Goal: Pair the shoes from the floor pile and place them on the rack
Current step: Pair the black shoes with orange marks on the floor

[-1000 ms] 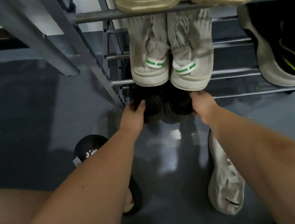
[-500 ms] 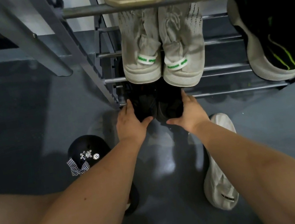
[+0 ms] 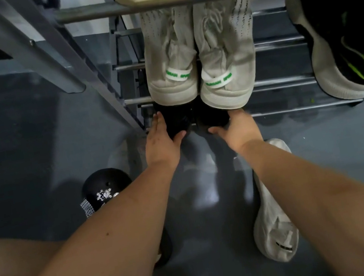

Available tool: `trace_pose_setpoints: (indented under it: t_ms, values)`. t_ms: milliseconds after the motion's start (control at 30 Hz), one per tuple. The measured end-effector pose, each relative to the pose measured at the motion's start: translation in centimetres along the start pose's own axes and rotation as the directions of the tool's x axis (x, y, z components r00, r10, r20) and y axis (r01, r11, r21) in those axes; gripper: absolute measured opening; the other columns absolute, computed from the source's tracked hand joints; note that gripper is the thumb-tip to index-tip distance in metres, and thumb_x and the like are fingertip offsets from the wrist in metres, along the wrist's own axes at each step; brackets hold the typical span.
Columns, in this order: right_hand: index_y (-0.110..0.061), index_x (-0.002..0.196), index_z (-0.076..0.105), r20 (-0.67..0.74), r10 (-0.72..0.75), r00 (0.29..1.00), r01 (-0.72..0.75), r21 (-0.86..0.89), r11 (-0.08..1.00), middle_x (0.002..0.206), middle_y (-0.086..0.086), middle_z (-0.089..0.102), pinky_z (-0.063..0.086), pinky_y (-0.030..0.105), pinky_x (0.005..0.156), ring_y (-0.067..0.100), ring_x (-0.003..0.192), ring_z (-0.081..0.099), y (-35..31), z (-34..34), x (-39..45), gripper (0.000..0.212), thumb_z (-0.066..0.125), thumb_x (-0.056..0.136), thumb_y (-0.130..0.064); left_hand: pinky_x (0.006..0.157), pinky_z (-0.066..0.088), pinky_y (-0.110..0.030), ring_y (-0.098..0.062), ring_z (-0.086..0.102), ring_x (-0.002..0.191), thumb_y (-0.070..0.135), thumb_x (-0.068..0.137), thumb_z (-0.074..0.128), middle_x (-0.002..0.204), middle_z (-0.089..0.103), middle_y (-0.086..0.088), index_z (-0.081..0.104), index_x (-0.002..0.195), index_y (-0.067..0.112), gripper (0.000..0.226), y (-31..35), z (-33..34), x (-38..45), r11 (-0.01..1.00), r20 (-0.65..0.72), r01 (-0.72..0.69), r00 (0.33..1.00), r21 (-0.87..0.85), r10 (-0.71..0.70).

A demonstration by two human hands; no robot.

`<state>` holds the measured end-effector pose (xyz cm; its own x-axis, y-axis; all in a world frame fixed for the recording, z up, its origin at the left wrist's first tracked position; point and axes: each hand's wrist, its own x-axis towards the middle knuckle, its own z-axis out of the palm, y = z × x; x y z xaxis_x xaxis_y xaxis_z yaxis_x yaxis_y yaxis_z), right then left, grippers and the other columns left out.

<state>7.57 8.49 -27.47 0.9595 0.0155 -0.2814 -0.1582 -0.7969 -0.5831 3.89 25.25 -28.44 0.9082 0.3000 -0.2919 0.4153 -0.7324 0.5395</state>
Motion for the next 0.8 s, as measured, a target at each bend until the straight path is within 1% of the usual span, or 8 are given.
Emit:
trace_pose_setpoints:
  t_ms: [133,267,367,467,533,600,733,800]
  values:
    - [-0.005,0.123,0.057,0.009,0.014,1.000,-0.014,-0.003,1.000,0.123,0.015,0.060,0.042,0.032,0.095,0.031,0.116,0.055,-0.2,0.2,0.0,0.055,0.077,0.075,-0.025,0.117,0.017,-0.029,-0.017,0.016,0.147,0.037,0.092,0.055,0.159,0.015,-0.005,0.012,0.151,0.011,0.078,0.2,-0.2,0.3,1.000,0.037,-0.002,0.999,0.021,0.001]
    - [-0.008,0.128,0.051,0.076,0.061,0.995,-0.062,0.007,0.998,0.129,0.012,0.056,0.043,0.033,0.097,0.030,0.120,0.053,-0.3,-0.5,0.0,0.062,0.078,0.075,-0.026,0.117,0.013,-0.029,-0.019,0.009,0.148,0.033,0.094,0.052,0.161,0.004,-0.006,0.003,0.152,0.010,0.079,0.9,-0.5,0.1,0.998,0.121,0.053,0.991,0.040,-0.058]
    - [-0.012,0.143,0.033,0.151,0.052,0.987,-0.047,-0.036,0.998,0.143,0.011,0.043,0.039,0.037,0.105,0.031,0.129,0.045,-0.5,-1.5,-1.4,0.080,0.075,0.077,-0.028,0.119,0.012,-0.032,-0.024,0.006,0.148,0.034,0.094,0.050,0.160,-0.005,-0.009,-0.003,0.151,0.009,0.082,2.3,-1.0,-0.5,0.989,0.167,0.087,0.980,0.124,-0.107]
    - [-0.013,0.152,0.003,0.228,0.083,0.970,-0.034,-0.210,0.977,0.158,0.011,0.015,0.029,0.039,0.113,0.032,0.141,0.027,-0.4,-2.4,-4.1,0.100,0.070,0.081,-0.034,0.120,0.010,-0.038,-0.029,0.002,0.147,0.035,0.094,0.048,0.159,-0.010,-0.013,-0.005,0.151,0.011,0.081,3.5,-1.5,-2.7,0.947,0.161,0.064,0.980,0.316,-0.119]
    - [-0.014,0.153,0.000,0.256,0.075,0.964,0.013,-0.327,0.945,0.159,0.011,0.008,0.027,0.041,0.115,0.033,0.144,0.021,-0.5,-3.3,-5.9,0.098,0.067,0.084,-0.037,0.120,0.006,-0.041,-0.031,-0.001,0.147,0.032,0.095,0.045,0.158,-0.013,-0.015,-0.006,0.151,0.011,0.079,4.1,-1.7,-4.9,0.889,0.220,-0.016,0.971,0.458,-0.096]
    - [-0.016,0.153,0.005,0.271,0.047,0.961,0.066,-0.391,0.918,0.159,0.010,0.012,0.028,0.042,0.114,0.031,0.144,0.020,-0.8,-4.6,-7.7,0.092,0.064,0.086,-0.036,0.119,0.005,-0.043,-0.032,0.003,0.147,0.031,0.095,0.045,0.159,-0.007,-0.015,-0.002,0.151,0.010,0.076,5.0,-1.9,-6.9,0.829,0.321,-0.149,0.946,0.538,-0.038]
    - [-0.019,0.153,0.005,0.255,0.023,0.967,0.110,-0.495,0.862,0.157,0.010,0.016,0.030,0.044,0.111,0.030,0.143,0.020,-1.7,-8.8,-11.3,0.087,0.061,0.087,-0.032,0.116,0.019,-0.040,-0.028,0.033,0.139,0.022,0.093,0.044,0.150,0.034,-0.013,0.030,0.145,0.009,0.055,8.8,-3.4,-10.5,0.739,0.440,-0.420,0.879,0.527,0.187]
    - [-0.019,0.153,0.003,0.211,0.036,0.977,0.087,-0.545,0.834,0.157,0.010,0.016,0.031,0.043,0.110,0.030,0.143,0.021,-2.0,-11.3,-13.0,0.089,0.062,0.087,-0.032,0.113,0.027,-0.038,-0.028,0.039,0.135,0.023,0.092,0.045,0.147,0.040,-0.012,0.036,0.142,0.009,0.052,11.3,-4.6,-11.9,0.690,0.477,-0.516,0.835,0.508,0.274]
